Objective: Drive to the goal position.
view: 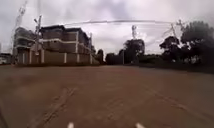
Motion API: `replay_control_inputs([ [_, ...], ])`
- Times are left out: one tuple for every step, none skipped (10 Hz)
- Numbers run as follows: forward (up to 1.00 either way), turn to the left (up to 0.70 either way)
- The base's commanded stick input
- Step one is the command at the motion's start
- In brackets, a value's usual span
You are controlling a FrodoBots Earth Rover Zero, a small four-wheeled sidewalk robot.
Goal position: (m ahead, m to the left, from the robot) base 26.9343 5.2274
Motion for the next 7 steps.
replay_control_inputs([
  [0.7, -0.15],
  [0.7, 0.0],
  [0.7, 0.0],
  [0.7, 0.0],
  [0.7, 0.0],
  [0.7, 0.0],
  [0.7, 0.0],
])
